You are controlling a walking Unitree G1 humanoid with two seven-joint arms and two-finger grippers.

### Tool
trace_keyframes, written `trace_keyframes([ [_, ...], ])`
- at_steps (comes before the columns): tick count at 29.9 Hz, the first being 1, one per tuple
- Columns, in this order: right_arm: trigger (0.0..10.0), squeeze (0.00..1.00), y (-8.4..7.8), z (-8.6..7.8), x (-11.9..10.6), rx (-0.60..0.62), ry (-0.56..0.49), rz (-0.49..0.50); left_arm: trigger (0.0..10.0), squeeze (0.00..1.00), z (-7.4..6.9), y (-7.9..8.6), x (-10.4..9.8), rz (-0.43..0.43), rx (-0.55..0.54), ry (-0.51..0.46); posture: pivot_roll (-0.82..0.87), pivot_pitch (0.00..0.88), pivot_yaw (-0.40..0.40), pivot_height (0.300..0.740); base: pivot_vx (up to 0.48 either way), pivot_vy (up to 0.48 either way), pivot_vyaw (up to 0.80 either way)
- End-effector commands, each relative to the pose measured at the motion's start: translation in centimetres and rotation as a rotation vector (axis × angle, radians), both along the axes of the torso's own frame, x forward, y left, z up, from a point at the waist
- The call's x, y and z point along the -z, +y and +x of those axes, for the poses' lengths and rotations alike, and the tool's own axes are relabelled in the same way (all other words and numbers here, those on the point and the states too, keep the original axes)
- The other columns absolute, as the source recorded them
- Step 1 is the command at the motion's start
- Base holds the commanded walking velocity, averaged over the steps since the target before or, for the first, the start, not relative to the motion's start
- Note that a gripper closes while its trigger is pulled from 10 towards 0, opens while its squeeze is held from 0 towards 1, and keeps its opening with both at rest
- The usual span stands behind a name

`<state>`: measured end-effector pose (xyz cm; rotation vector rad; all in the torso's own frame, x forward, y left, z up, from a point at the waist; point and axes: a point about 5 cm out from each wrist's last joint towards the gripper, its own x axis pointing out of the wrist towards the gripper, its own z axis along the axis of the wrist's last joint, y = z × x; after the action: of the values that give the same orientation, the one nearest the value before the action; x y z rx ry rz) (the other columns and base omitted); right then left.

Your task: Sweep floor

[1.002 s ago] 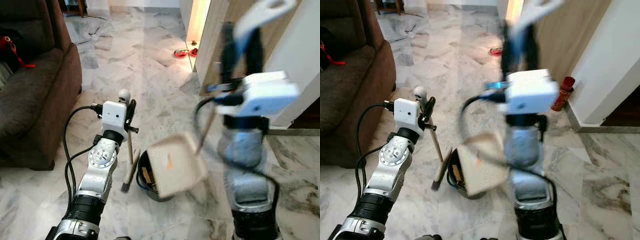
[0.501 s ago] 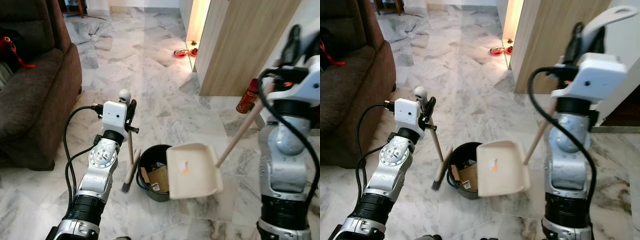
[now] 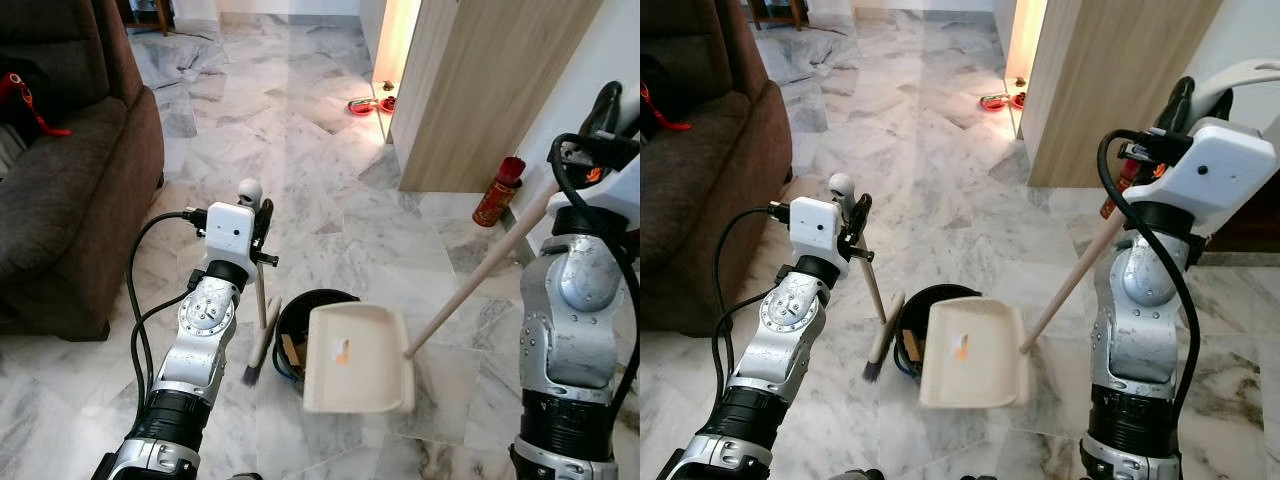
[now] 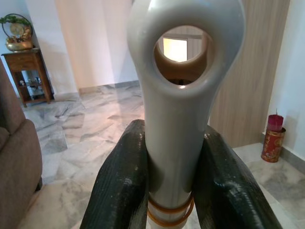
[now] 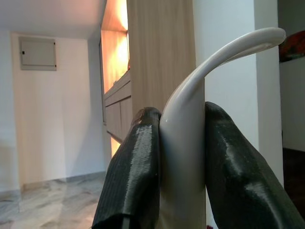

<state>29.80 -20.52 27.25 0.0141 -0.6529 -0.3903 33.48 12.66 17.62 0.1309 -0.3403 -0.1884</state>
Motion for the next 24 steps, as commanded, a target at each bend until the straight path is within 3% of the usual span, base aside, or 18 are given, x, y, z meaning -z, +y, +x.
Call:
trace_keyframes([
  [1, 10.0, 0.0, 0.02, -0.17, -0.65, -0.006, -0.03, 0.004, 10.0, 0.0, -0.13, -0.21, -1.05, 0.01, -0.002, -0.057, 0.11, 0.125, -0.061, 0.74, 0.0, 0.0, 0.0],
  [17, 10.0, 0.0, 0.11, -0.06, -0.48, -0.022, -0.02, 0.013, 10.0, 0.0, -0.25, -0.01, -1.22, -0.009, -0.012, -0.073, 0.11, 0.128, -0.059, 0.74, 0.0, 0.0, 0.0],
  [24, 10.0, 0.0, 0.36, 0.04, -0.42, -0.033, -0.015, 0.015, 10.0, 0.0, -0.26, -0.02, -1.26, -0.013, -0.011, -0.076, 0.11, 0.128, -0.059, 0.74, -0.283, 0.0, 0.0],
])
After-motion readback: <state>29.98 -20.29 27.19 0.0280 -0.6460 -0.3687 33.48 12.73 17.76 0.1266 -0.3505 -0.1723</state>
